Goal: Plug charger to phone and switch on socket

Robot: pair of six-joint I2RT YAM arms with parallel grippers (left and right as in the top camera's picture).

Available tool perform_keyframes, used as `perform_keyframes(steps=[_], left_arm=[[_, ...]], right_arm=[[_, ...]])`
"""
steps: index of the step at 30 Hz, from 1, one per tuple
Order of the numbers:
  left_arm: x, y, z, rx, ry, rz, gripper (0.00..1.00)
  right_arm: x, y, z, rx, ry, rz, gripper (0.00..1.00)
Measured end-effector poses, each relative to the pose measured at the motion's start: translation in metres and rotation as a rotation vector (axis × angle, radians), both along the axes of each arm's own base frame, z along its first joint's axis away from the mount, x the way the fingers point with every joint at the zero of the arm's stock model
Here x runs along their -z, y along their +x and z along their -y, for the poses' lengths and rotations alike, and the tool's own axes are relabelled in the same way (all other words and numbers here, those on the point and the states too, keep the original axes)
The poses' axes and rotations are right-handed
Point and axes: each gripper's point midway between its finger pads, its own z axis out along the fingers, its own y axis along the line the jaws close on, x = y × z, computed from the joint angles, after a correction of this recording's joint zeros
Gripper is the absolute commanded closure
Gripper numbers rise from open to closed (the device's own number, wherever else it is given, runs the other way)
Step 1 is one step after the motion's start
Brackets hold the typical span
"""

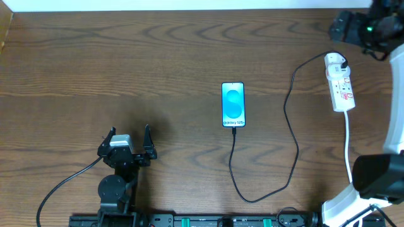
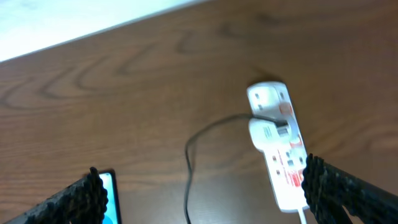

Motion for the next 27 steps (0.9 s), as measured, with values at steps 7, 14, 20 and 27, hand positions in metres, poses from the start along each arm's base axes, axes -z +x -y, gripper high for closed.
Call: perform_keyframes(steps=[7, 14, 20, 27], left_arm=[[0.000, 0.000, 0.000, 0.000, 0.000, 0.000, 0.08], [0.000, 0.000, 0.001, 0.003, 0.000, 0.000, 0.08], [0.000, 0.000, 0.001, 0.008, 0.000, 0.000, 0.08], [0.000, 0.000, 0.002, 0.011, -0.001, -0.001, 0.08]], right_arm=[[-0.025, -0.003, -0.038, -0.058, -0.057, 0.155, 0.01], [-0.003, -0.022, -0.035, 0.000, -0.047, 0.323, 0.01], [0.029, -0.046, -0.035, 0.042, -0.006, 0.506, 0.01], [0.049, -0.086, -0.036, 0.073, 0.038, 0.728, 0.01]])
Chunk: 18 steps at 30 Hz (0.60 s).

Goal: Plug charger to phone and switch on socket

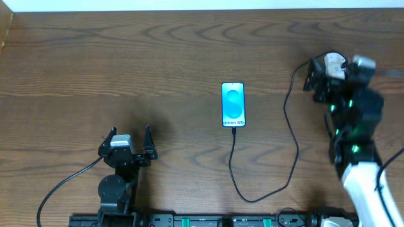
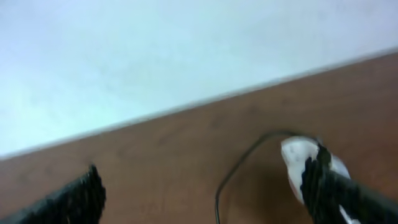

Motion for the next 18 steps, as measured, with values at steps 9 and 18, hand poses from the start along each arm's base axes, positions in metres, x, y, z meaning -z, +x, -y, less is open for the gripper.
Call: perform_keyframes(steps=[9, 18], left_arm=[[0.000, 0.000, 0.000, 0.001, 0.000, 0.000, 0.08], [0.000, 0.000, 0.001, 0.003, 0.000, 0.000, 0.08]], right_arm=[[0.022, -0.054, 0.008, 0.061, 0.007, 0.166, 0.01], [0.048, -0.088, 0.014, 0.103, 0.004, 0.199, 0.01]])
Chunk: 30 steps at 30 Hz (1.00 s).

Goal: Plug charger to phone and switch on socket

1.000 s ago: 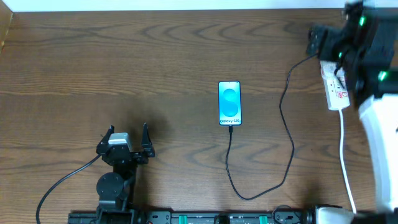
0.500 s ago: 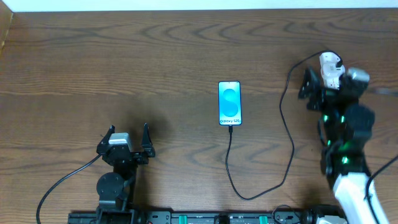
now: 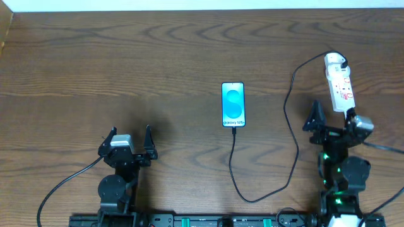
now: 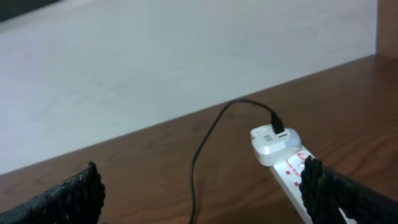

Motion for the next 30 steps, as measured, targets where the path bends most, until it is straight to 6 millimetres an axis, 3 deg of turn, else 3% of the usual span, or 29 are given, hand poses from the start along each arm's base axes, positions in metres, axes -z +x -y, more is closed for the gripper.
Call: perform_keyframes(steps=[12, 30], left_arm=[[0.000, 0.000, 0.000, 0.000, 0.000, 0.000, 0.08], [0.000, 0.000, 0.000, 0.000, 0.000, 0.000, 0.08]], right_arm=[[-0.004, -0.016, 0.001, 0.011, -0.001, 0.026, 0.01], [0.027, -0.042, -0.003, -0.003, -0.102, -0.101, 0.01]])
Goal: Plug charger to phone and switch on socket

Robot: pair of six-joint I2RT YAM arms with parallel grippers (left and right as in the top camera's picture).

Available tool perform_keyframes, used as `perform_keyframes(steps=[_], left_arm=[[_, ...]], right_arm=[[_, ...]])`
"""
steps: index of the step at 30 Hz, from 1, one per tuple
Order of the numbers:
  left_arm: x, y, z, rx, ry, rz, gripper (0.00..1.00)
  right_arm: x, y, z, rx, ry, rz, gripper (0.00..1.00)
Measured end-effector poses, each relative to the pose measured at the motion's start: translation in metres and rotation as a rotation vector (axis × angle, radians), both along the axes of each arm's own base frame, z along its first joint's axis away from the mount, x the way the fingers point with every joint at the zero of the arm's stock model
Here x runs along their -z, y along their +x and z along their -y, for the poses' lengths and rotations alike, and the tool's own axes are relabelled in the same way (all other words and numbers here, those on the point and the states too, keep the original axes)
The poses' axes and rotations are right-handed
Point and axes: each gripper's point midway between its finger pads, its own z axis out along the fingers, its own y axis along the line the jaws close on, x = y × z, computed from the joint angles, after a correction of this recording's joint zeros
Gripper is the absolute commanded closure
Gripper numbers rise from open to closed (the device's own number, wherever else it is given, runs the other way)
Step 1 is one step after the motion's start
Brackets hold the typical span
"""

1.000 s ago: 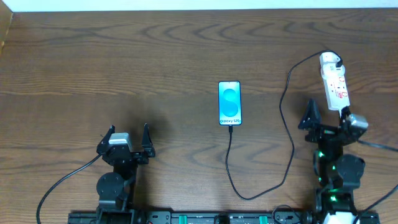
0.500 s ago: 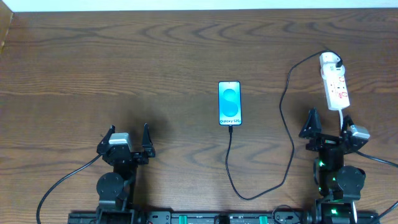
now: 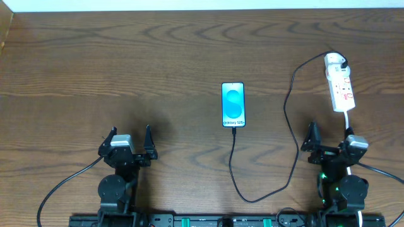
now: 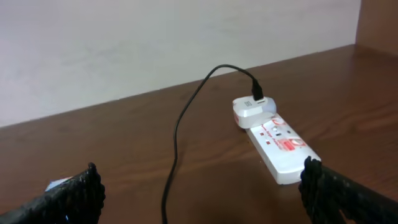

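The phone (image 3: 233,104) lies flat mid-table with its screen lit blue. A black cable (image 3: 291,120) runs from its near end in a loop to the white charger (image 3: 335,61) seated in the far end of the white power strip (image 3: 341,88). In the right wrist view the strip (image 4: 280,144), charger (image 4: 251,111) and cable (image 4: 176,134) lie ahead. My right gripper (image 3: 329,142) stands open near the front edge, short of the strip and holding nothing. My left gripper (image 3: 129,140) is open at the front left, far from everything.
The strip's own white lead (image 3: 348,123) runs toward the front edge beside my right arm. A pale wall (image 4: 155,43) rises behind the table's far edge. A rail (image 3: 208,221) lines the front edge.
My right gripper has moved back toward the front edge, farther from the power strip's near end. It stays open. Phone, cable, strip and left arm are where they were.
My right arm first reached in by the far right corner beyond the strip. Then its gripper was over the strip's charger end. After that it stood open just short of the strip's near end, and now it rests by the front edge. The left arm never moved.
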Motion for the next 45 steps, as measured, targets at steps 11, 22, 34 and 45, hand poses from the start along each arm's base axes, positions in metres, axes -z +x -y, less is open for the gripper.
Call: perform_keyframes(steps=[11, 22, 34, 45], left_arm=[[0.000, 0.000, 0.000, 0.000, 0.000, 0.000, 0.08], [0.000, 0.000, 0.000, 0.000, 0.000, 0.000, 0.08], [0.000, 0.000, 0.000, 0.000, 0.000, 0.000, 0.08], [0.000, 0.000, 0.000, 0.000, 0.000, 0.000, 0.08]], right_arm=[[-0.001, 0.000, -0.011, -0.054, -0.107, -0.005, 0.01], [-0.006, 0.001, -0.020, -0.104, -0.109, 0.022, 0.01], [-0.002, 0.000, -0.022, -0.105, 0.007, 0.008, 0.01], [0.001, 0.000, -0.022, -0.108, 0.006, -0.002, 0.01]])
